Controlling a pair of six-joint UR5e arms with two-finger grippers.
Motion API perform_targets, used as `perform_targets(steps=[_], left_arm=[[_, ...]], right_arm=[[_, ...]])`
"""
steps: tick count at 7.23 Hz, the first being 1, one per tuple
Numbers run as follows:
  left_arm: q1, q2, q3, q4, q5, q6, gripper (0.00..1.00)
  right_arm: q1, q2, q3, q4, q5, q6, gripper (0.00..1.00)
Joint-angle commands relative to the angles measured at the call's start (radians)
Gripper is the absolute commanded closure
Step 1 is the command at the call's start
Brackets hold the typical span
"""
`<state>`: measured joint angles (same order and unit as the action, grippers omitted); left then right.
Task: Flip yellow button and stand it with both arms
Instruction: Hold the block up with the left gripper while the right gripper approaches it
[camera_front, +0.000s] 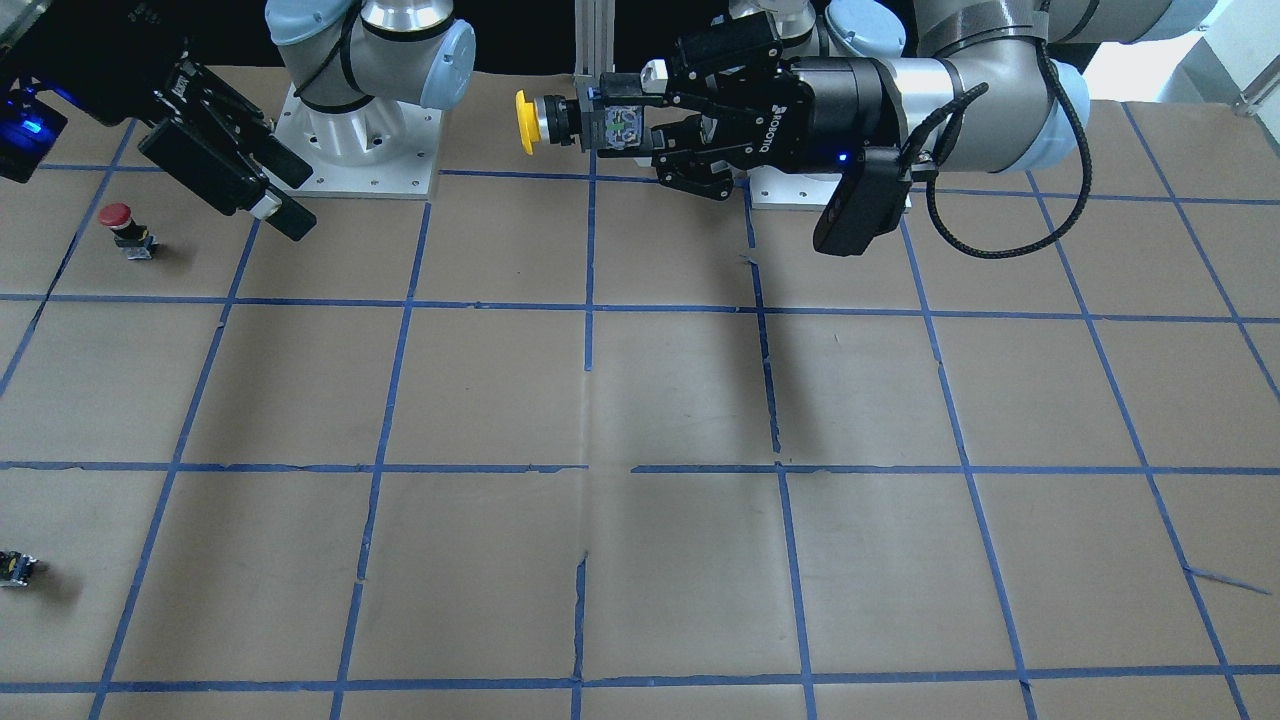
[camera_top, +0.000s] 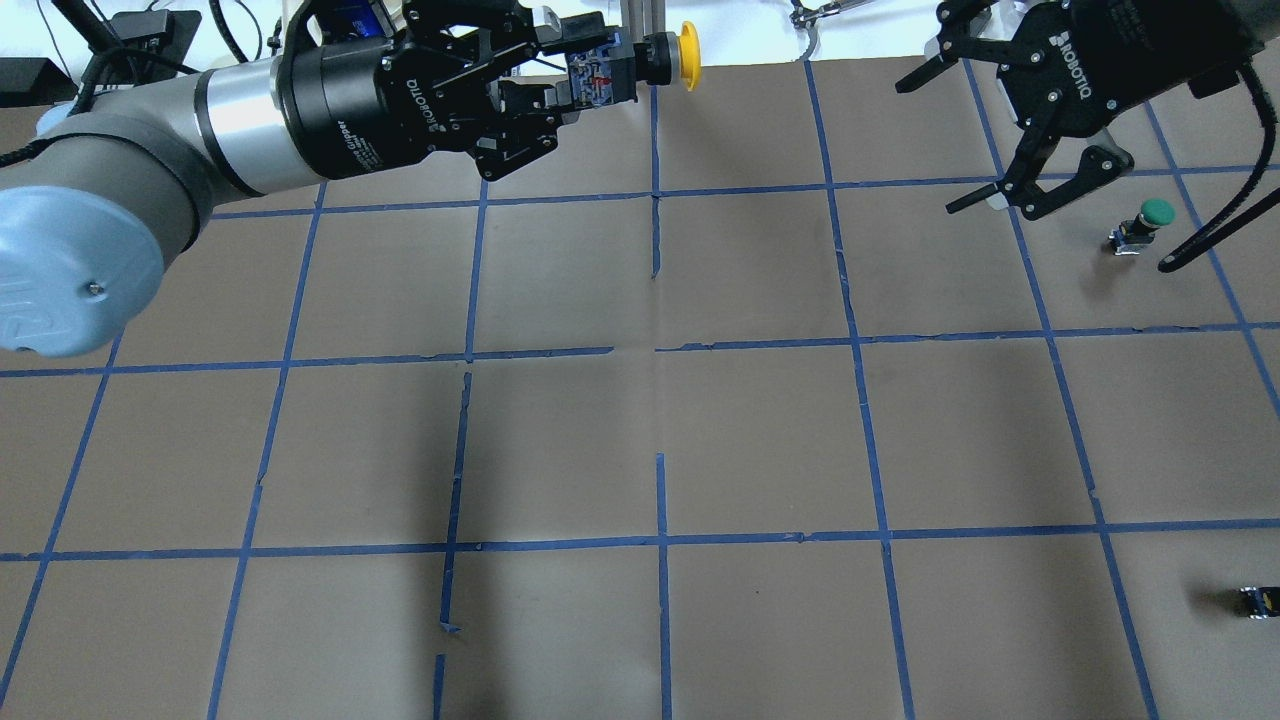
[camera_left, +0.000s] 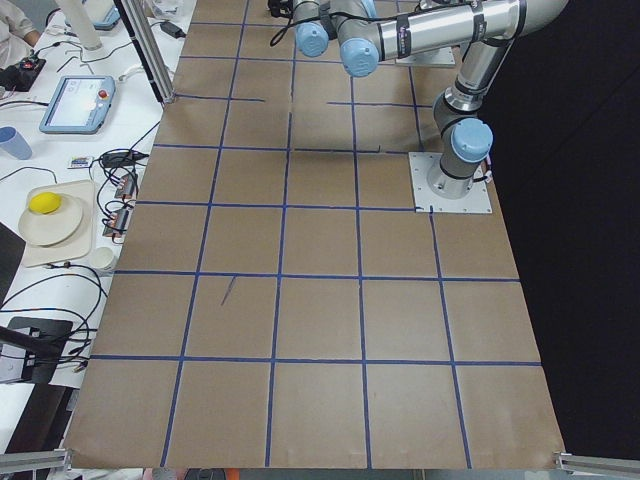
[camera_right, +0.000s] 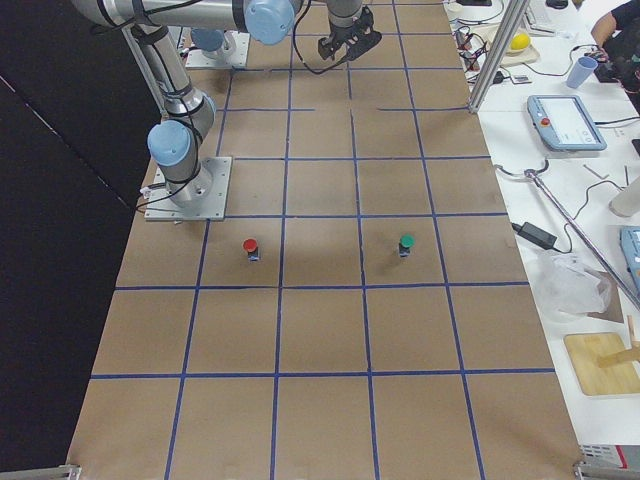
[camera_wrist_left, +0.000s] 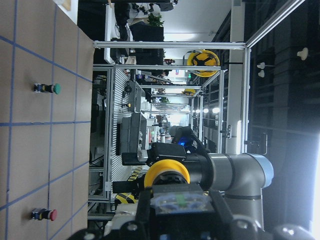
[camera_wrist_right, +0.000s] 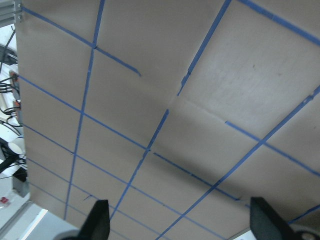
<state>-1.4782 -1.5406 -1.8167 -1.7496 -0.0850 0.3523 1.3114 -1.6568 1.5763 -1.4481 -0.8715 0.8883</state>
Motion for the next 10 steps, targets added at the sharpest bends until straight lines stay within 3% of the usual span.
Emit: perform_targets(steps=[1, 4, 6, 10], left_arm=[[-0.004, -0.004, -0.004, 0.04, -0.028, -0.001, 0.97], [-0.019, -0.007, -0.006, 0.051, -0.03, -0.001, 0.97], [-0.019, -0.009, -0.006, 0.053, -0.03, -0.001, 0.97], [-0.019, -0.006, -0.006, 0.068, -0.03, -0.001, 0.97]], right_arm=[[-0.003, -0.006, 0.001, 0.0, 0.167, 0.133, 0.0], [0.026, -0.005, 0.004, -0.046, 0.309, 0.118, 0.0], [0.119, 0.0, 0.013, -0.083, 0.319, 0.118, 0.0], [0.16, -0.001, 0.013, -0.138, 0.328, 0.133, 0.0]])
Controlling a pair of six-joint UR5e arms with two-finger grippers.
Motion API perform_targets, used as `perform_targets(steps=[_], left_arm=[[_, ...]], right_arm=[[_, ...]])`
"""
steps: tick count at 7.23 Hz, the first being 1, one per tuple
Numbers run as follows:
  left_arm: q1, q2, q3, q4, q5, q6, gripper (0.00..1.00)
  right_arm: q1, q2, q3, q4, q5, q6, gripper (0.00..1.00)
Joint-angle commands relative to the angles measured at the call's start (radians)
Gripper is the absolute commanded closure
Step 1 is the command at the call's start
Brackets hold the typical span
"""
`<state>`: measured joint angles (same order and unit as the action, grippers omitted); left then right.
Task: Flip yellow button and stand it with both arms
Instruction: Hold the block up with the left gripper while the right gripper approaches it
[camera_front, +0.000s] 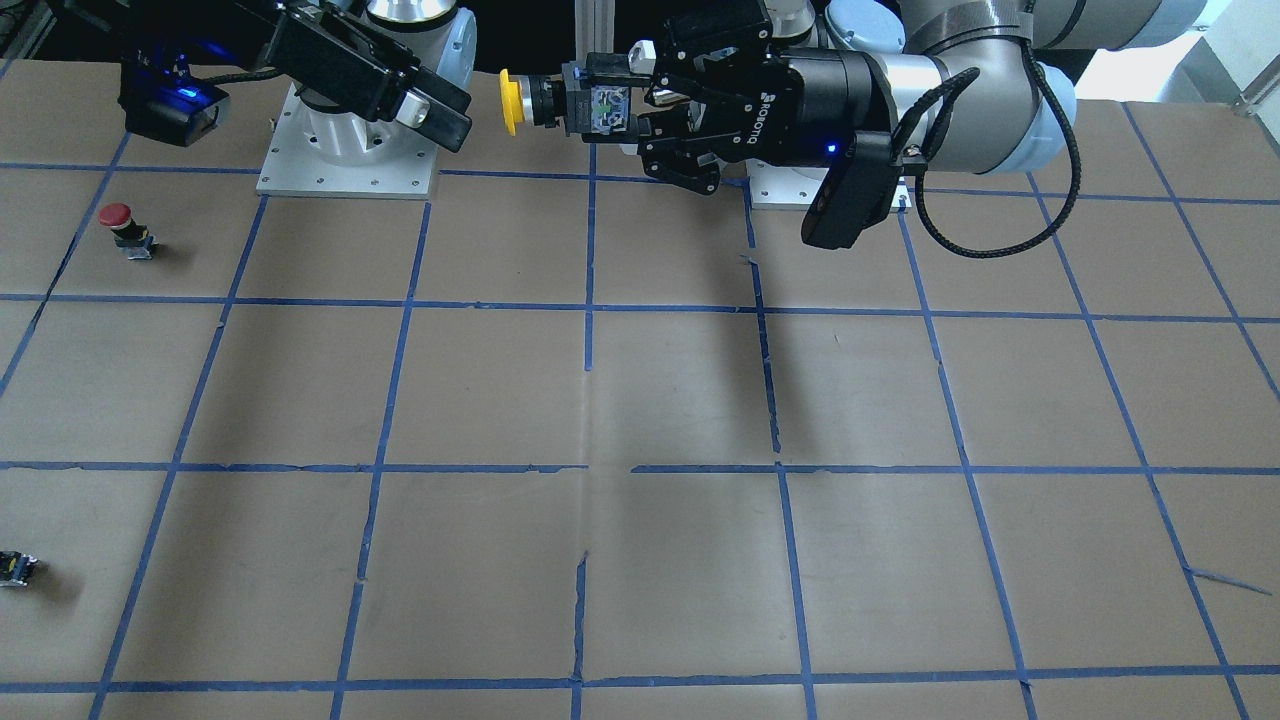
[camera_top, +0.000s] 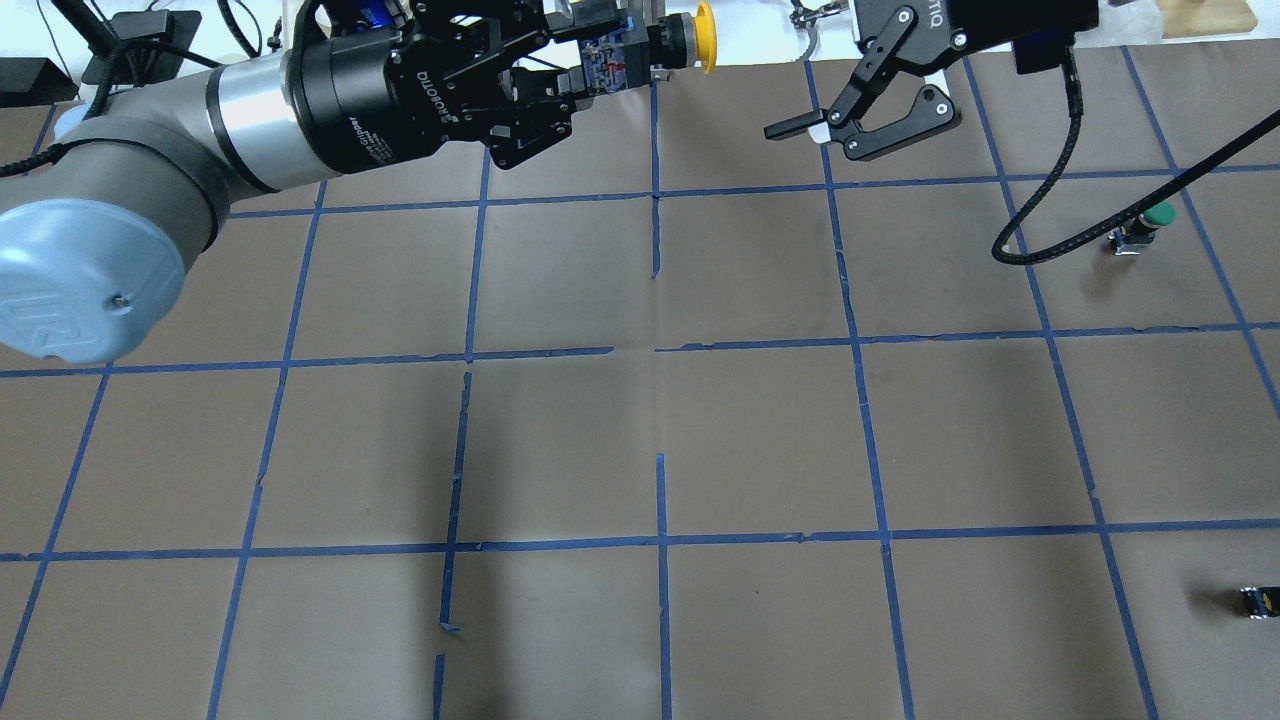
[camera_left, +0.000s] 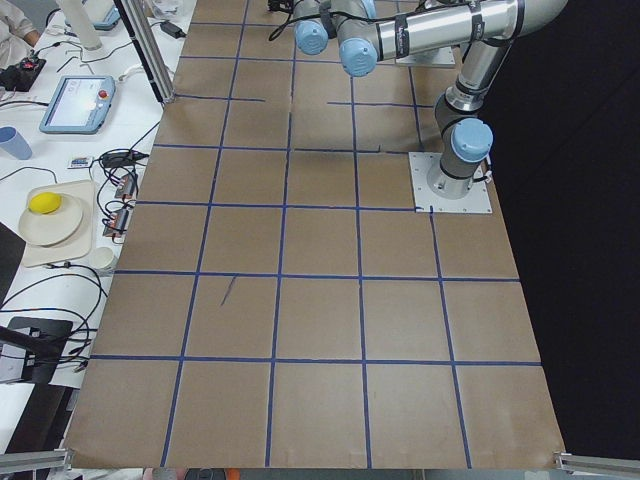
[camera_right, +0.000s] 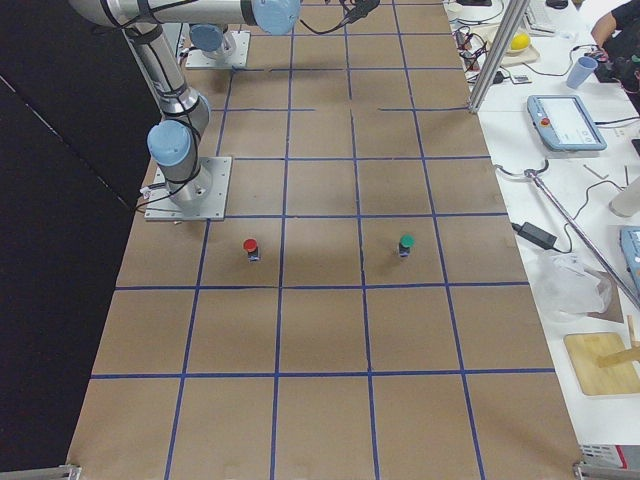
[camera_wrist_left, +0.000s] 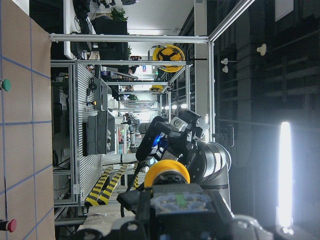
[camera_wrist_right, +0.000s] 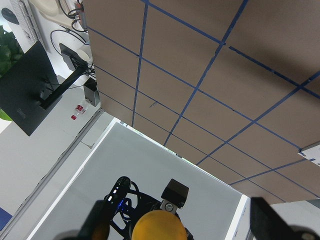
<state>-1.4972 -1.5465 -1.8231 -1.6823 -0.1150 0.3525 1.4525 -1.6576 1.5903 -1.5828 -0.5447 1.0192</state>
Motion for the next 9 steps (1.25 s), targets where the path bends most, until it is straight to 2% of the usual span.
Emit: perform_targets(steps=[1, 5, 7, 8, 9], left_arm=[[0.0, 0.0, 0.001, 0.003, 0.0, -0.001, 0.97], [0.0, -0.006, -0.001, 0.013, 0.0, -0.001, 0.97], [0.0, -0.001, -0.001, 0.013, 0.0, -0.001, 0.97], [0.0, -0.001, -0.002, 0.013, 0.0, -0.001, 0.97], [0.0, -0.001, -0.002, 0.013, 0.0, -0.001, 0.97]], right_arm=[[0.034, -0.002, -0.001, -0.003, 0.002, 0.002, 0.0], [0.046, 0.002, -0.009, -0.009, 0.066, 0.004, 0.01], [0.046, 0.004, 0.0, -0.013, 0.068, 0.002, 0.15], [0.046, 0.004, 0.0, -0.011, 0.068, 0.002, 0.16], [0.046, 0.002, 0.0, -0.009, 0.071, 0.004, 0.23]])
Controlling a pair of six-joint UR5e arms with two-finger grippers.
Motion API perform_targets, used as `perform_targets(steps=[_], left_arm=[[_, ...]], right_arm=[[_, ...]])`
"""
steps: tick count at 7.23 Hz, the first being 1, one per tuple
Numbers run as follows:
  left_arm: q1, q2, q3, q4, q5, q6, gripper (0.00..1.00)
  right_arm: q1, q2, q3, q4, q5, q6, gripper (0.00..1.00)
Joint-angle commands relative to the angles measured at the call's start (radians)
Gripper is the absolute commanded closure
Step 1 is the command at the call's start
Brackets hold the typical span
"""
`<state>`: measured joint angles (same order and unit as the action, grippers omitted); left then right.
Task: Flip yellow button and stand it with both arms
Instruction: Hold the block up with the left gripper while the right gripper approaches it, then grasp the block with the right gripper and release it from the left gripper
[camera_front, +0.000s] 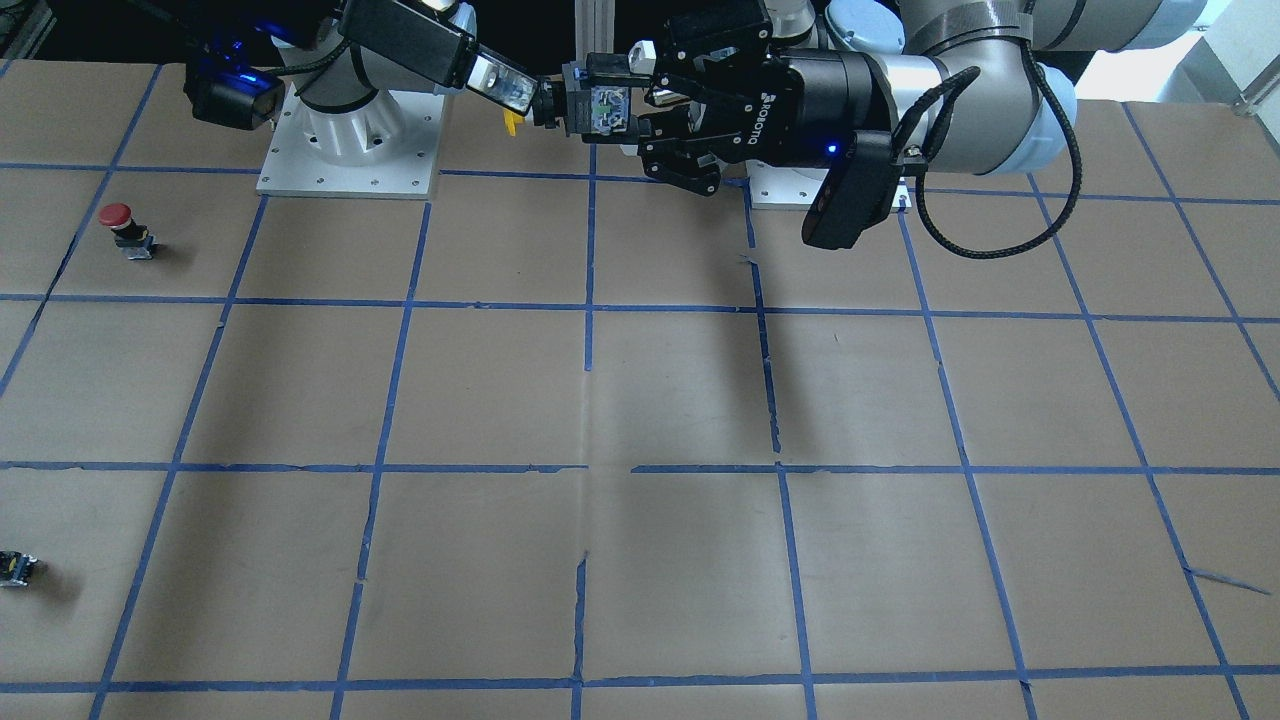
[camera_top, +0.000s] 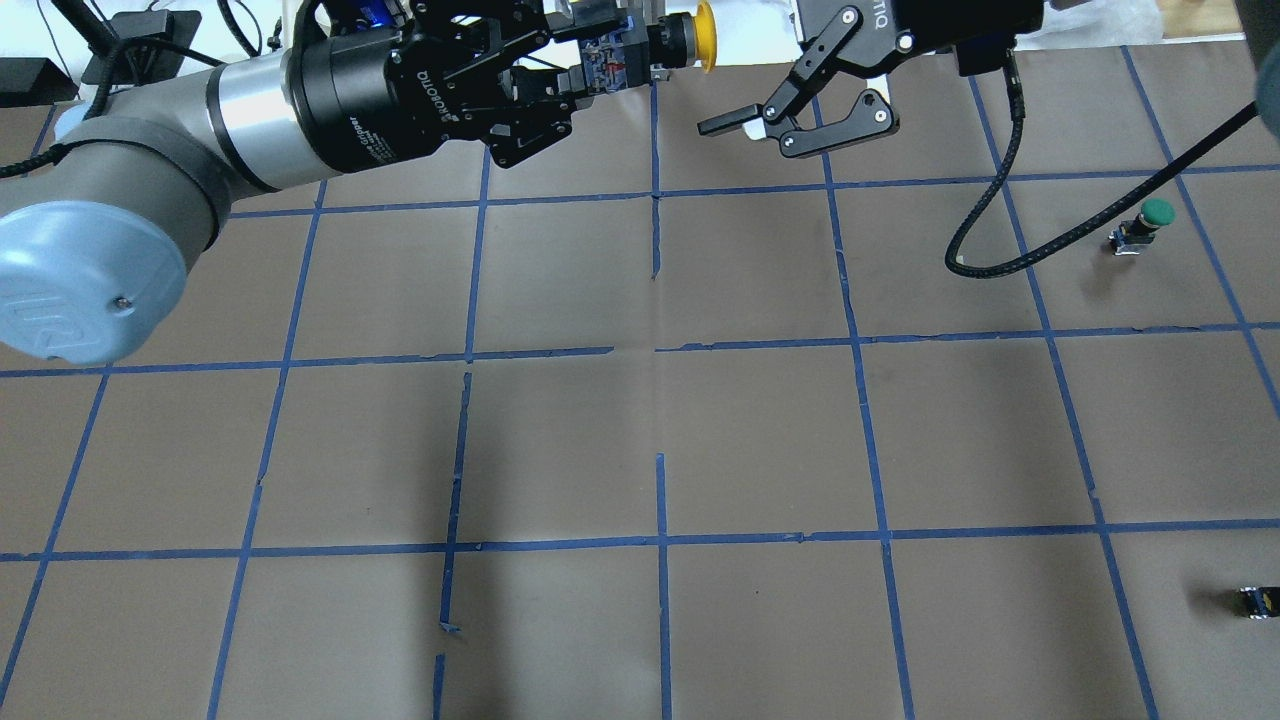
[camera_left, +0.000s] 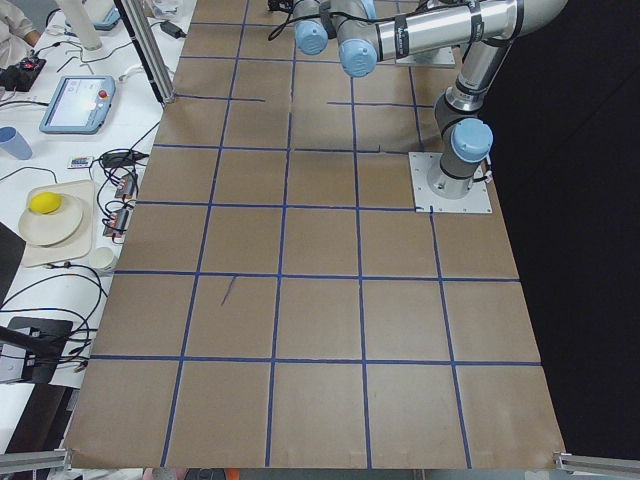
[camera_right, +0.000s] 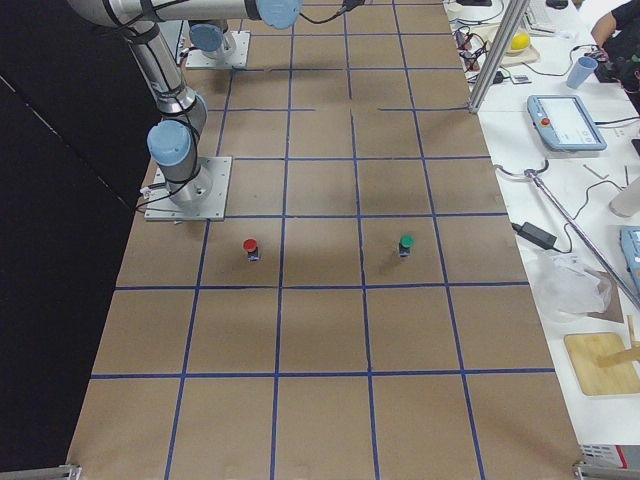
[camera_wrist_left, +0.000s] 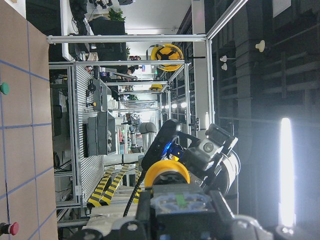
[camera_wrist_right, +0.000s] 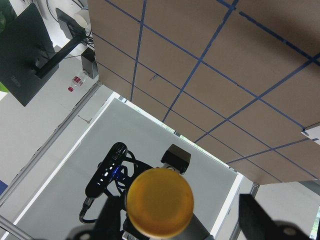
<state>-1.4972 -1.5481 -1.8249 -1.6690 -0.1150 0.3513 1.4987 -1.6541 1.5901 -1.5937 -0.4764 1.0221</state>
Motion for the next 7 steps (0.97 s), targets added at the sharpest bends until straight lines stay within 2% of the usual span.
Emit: perform_targets(steps=[1, 4, 5, 7], left_arm=[[0.0, 0.002, -0.001, 0.0, 0.0, 0.0, 0.97], [0.0, 0.009, -0.02, 0.002, -0.002, 0.0, 0.97], [0.0, 0.011, -0.022, 0.002, -0.002, 0.0, 0.97], [0.0, 0.008, -0.022, 0.0, 0.0, 0.0, 0.97]], right_arm=[[0.0, 0.0, 0.002, 0.001, 0.002, 0.0, 0.3], [0.0, 0.0, 0.002, 0.003, 0.004, -0.002, 0.65], [-0.003, -0.001, 0.002, 0.006, 0.004, -0.002, 0.81], [-0.005, -0.001, 0.002, 0.008, 0.005, -0.002, 0.87]])
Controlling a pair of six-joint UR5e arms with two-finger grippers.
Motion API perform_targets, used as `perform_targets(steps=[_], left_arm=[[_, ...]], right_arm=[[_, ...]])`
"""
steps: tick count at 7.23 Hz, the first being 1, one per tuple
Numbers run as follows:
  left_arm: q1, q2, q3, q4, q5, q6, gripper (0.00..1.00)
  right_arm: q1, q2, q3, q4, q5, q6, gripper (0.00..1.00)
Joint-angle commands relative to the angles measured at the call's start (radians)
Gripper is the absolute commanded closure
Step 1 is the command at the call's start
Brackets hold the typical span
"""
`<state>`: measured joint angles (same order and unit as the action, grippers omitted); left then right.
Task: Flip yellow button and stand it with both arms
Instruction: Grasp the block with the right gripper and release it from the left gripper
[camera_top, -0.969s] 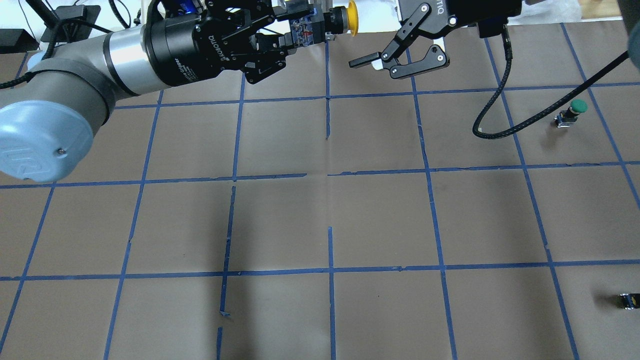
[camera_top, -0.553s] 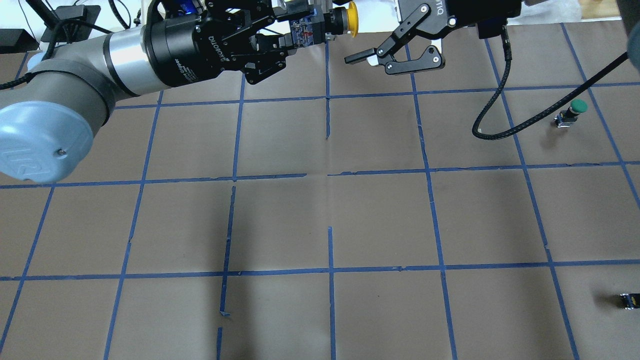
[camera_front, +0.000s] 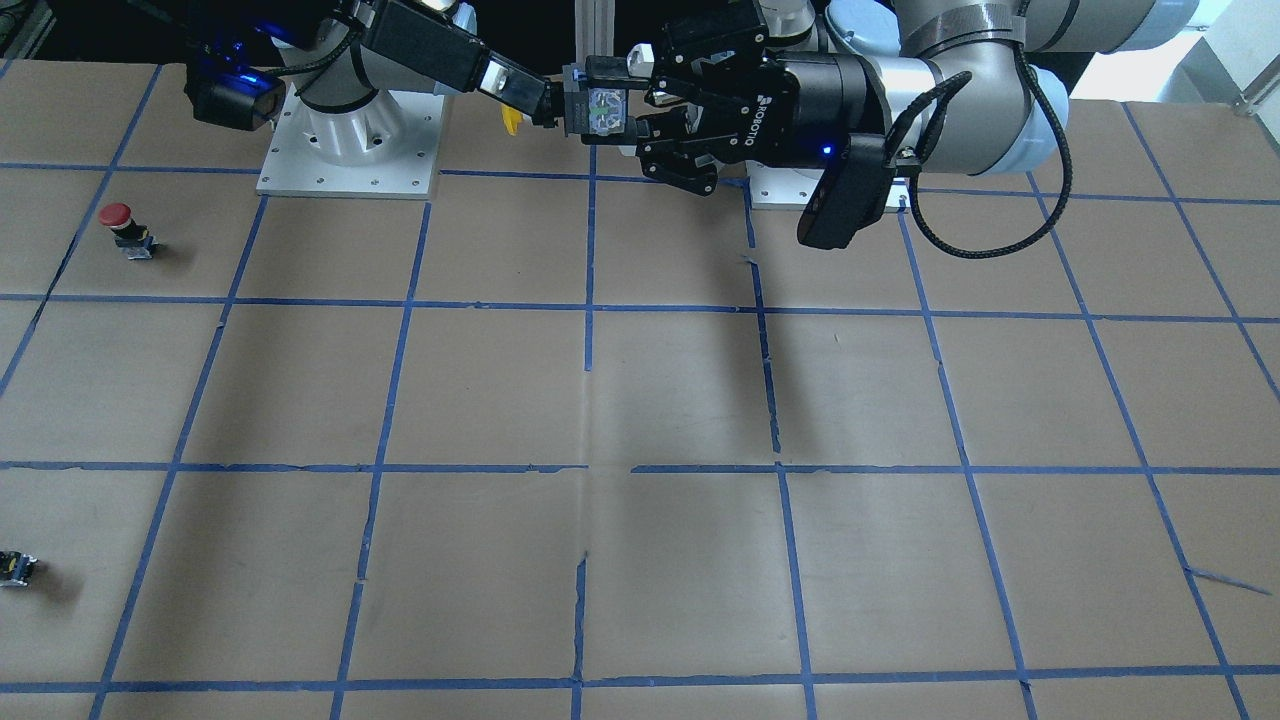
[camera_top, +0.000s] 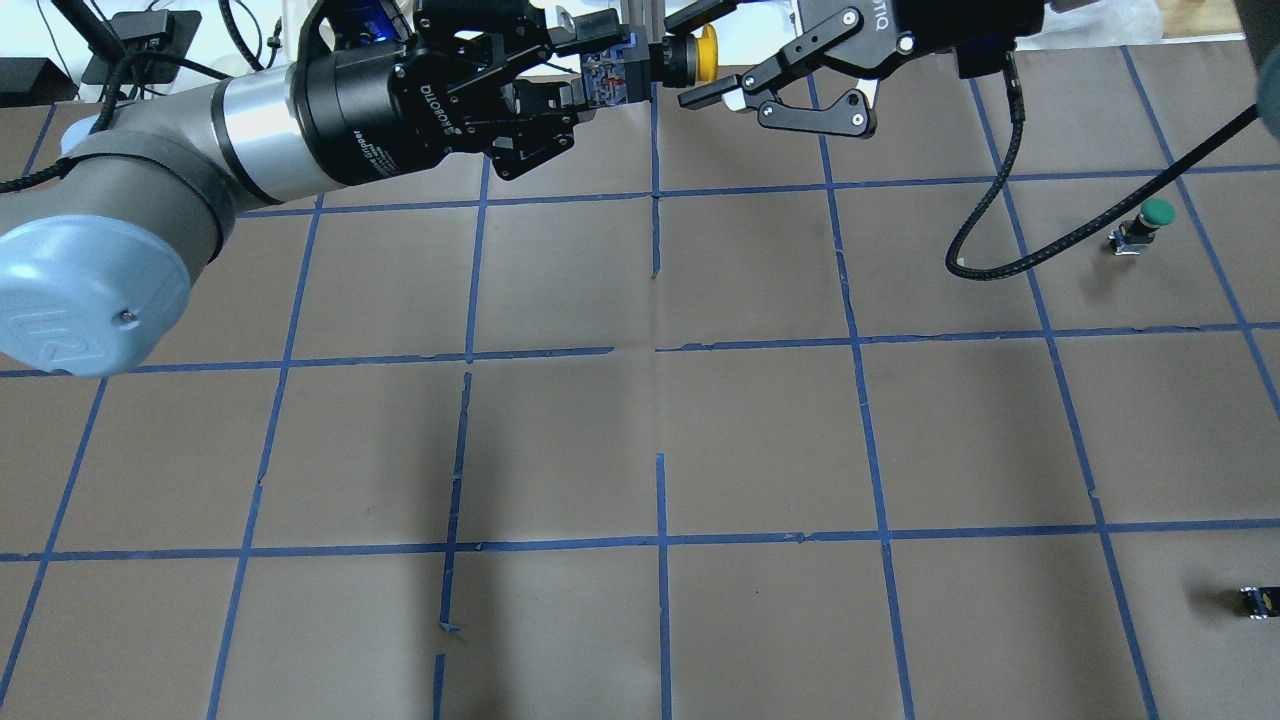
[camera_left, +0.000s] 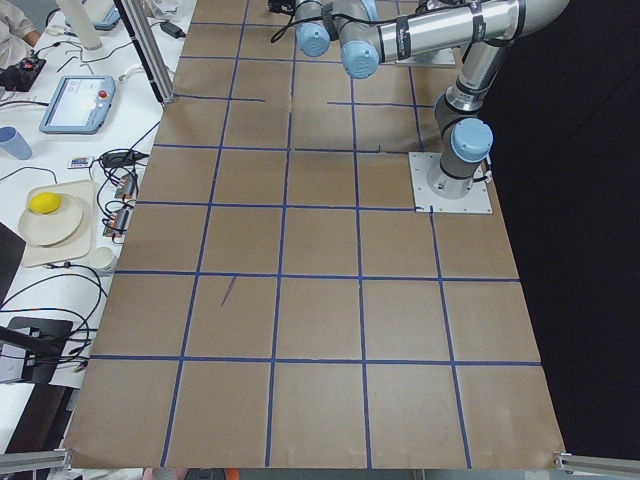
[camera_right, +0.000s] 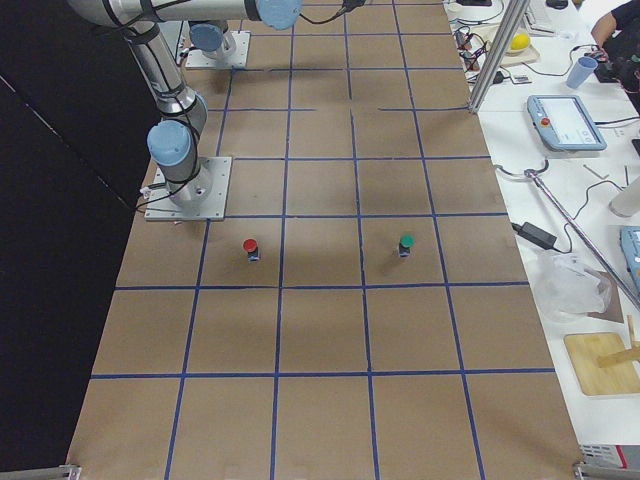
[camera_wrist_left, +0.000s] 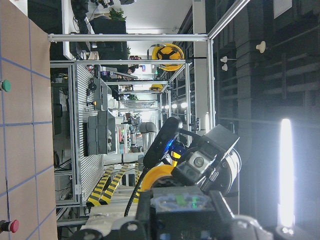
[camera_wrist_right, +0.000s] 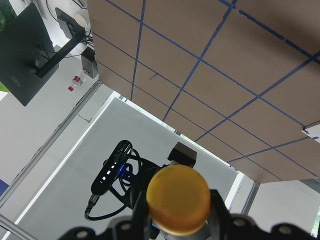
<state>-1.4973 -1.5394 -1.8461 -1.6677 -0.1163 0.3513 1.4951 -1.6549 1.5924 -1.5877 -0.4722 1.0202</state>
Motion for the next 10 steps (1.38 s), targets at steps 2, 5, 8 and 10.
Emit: perform_targets(steps=[2, 5, 8, 10], left_arm=[[0.0, -0.002, -0.001, -0.007, 0.013, -0.046, 0.2], [-0.001, -0.001, 0.002, -0.009, 0.024, -0.064, 0.0], [0.025, -0.007, 0.031, 0.035, 0.397, -0.091, 0.0], [0.081, -0.005, 0.038, 0.055, 0.731, -0.11, 0.0]], right_arm=[[-0.004, 0.0, 0.0, 0.002, 0.0, 0.0, 0.92], [-0.01, 0.0, -0.002, -0.003, -0.009, -0.003, 0.93], [-0.146, 0.0, 0.0, -0.026, -0.122, -0.11, 0.95], [-0.17, 0.016, 0.004, -0.015, -0.321, -0.294, 0.98]])
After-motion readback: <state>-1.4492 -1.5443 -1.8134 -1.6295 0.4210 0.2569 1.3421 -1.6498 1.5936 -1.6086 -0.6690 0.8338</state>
